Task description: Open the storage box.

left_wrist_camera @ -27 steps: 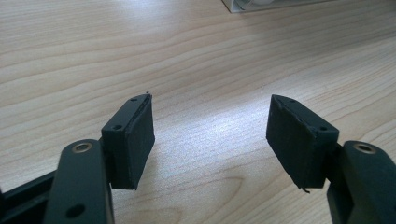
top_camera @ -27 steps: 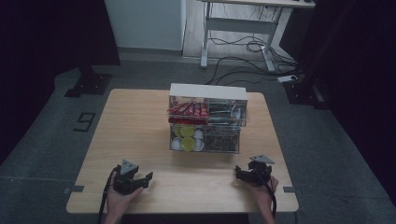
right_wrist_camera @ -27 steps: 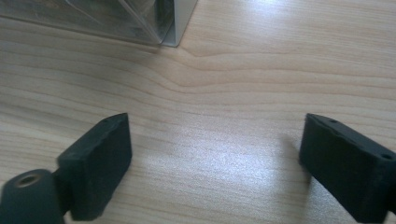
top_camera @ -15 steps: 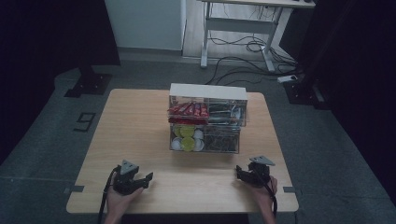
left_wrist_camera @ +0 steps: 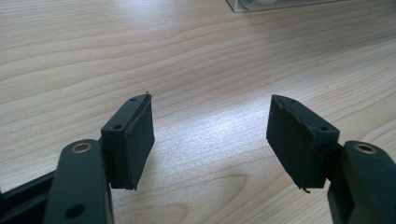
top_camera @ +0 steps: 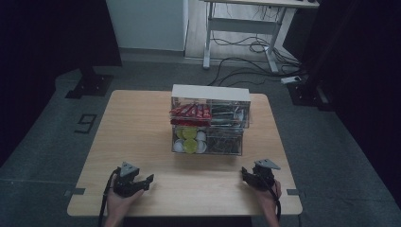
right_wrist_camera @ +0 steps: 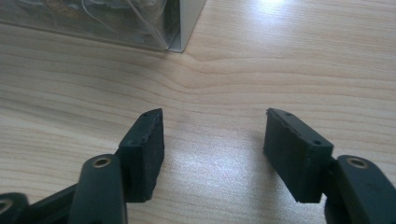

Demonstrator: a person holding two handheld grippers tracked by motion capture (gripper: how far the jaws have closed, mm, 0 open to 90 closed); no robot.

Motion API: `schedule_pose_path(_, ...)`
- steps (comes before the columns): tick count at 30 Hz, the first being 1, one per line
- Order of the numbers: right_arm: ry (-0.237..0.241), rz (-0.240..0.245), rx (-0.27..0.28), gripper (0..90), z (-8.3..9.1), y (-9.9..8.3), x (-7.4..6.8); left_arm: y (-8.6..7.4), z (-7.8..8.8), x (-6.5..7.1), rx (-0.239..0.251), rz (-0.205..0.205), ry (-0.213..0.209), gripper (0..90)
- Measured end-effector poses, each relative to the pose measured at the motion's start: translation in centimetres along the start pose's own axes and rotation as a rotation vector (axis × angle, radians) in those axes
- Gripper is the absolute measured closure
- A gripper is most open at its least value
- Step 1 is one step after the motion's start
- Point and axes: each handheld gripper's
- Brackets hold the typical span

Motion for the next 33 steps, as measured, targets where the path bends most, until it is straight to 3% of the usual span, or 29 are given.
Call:
schedule_pose_path(11, 0.044, -0.025, 0.03, 59.1, 0.4, 0.0, 0.4, -0.1, -0.6, 0.4, -0.012, -0.002, -0.012, 32.3)
schedule_pose_path(23, 0.119, -0.028, 0.142, 83.2, 2.4, 0.8, 0.2, -0.1, -0.7, 0.5, -0.019, -0.012, -0.01, 32.1)
schedule_pose_path(33, 0.165, -0.005, 0.206, 89.3, 3.7, 1.4, -0.9, -0.1, -0.7, 0.6, -0.024, -0.017, -0.015, 32.1)
Point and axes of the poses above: each handheld gripper's, and its own axes: z roughly backward along the jaws, y roughly out of its top, x roughly to its right, and after that the axes turned 6 degrees about -z, right-handed
